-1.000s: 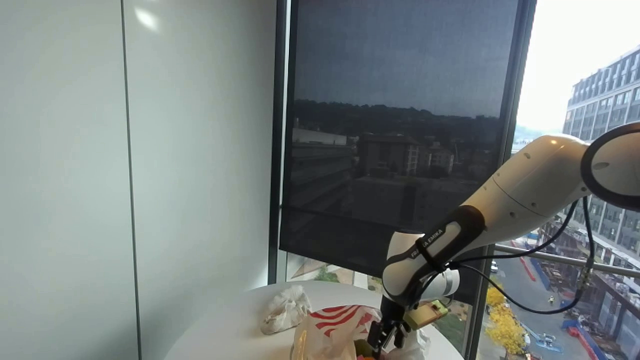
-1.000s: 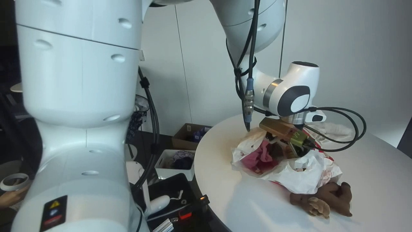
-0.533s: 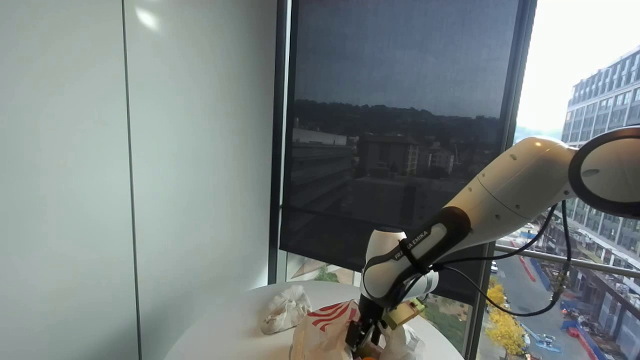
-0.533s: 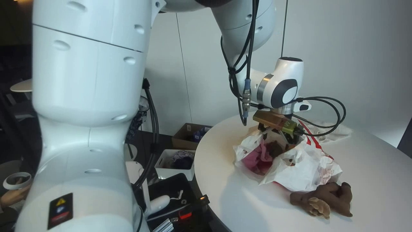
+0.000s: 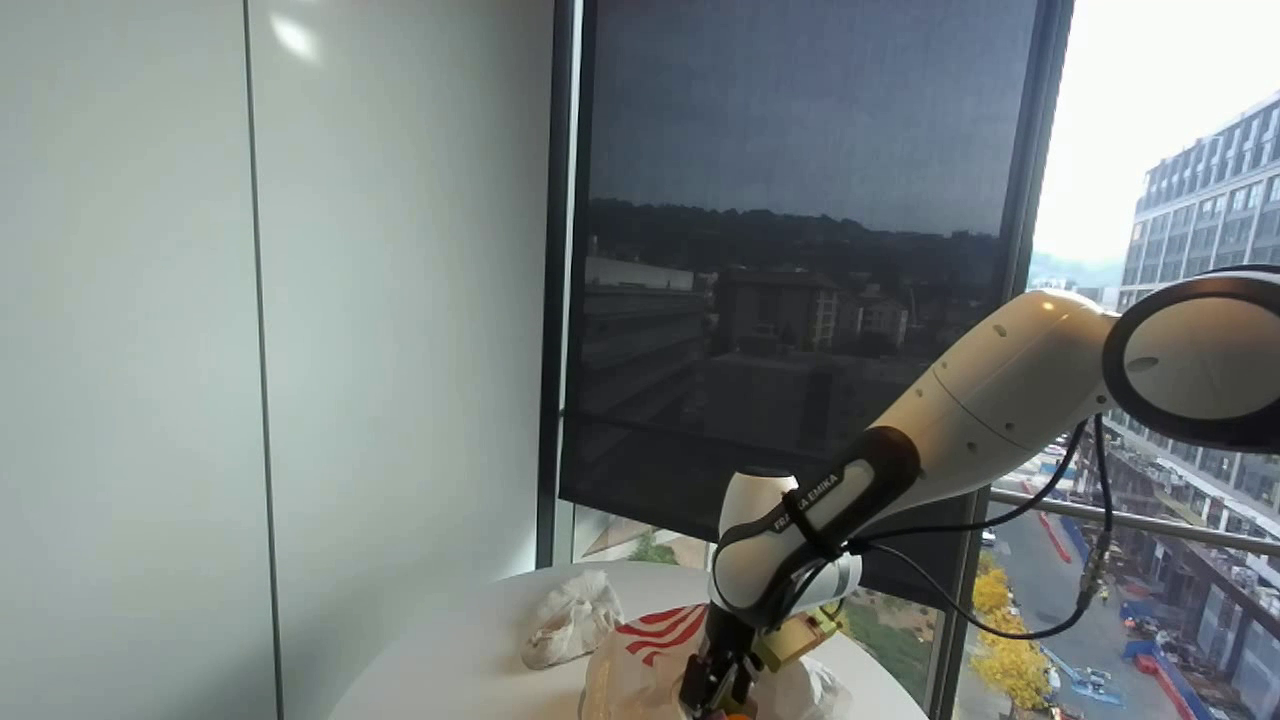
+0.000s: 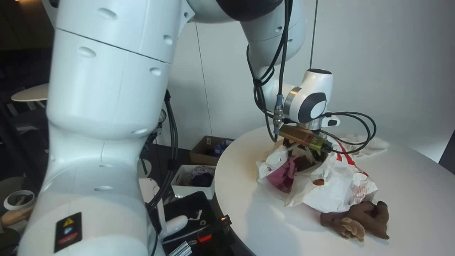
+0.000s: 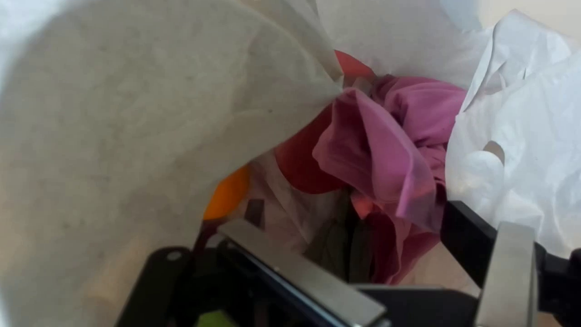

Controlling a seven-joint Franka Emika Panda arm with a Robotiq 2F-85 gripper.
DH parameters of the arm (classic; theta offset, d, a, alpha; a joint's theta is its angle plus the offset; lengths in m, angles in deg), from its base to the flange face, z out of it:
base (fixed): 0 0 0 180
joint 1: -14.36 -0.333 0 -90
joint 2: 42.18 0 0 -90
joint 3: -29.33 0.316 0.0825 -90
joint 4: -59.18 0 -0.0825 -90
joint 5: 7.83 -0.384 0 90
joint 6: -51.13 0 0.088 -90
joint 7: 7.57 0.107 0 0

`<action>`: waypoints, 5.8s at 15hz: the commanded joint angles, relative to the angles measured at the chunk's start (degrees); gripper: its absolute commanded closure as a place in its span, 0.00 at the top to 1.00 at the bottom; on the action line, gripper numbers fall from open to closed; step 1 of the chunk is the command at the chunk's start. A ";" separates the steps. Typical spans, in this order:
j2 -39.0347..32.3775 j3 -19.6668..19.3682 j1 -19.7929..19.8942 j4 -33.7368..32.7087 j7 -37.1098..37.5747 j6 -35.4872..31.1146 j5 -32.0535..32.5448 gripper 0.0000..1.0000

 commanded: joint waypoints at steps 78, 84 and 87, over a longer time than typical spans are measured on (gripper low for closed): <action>4.35 13.86 -12.03 -3.14 -7.43 1.20 -11.03 0.41; 8.51 10.90 -11.04 -0.69 -4.92 -1.23 -3.97 0.86; 12.66 8.71 -7.91 2.13 -2.96 1.34 -5.06 1.00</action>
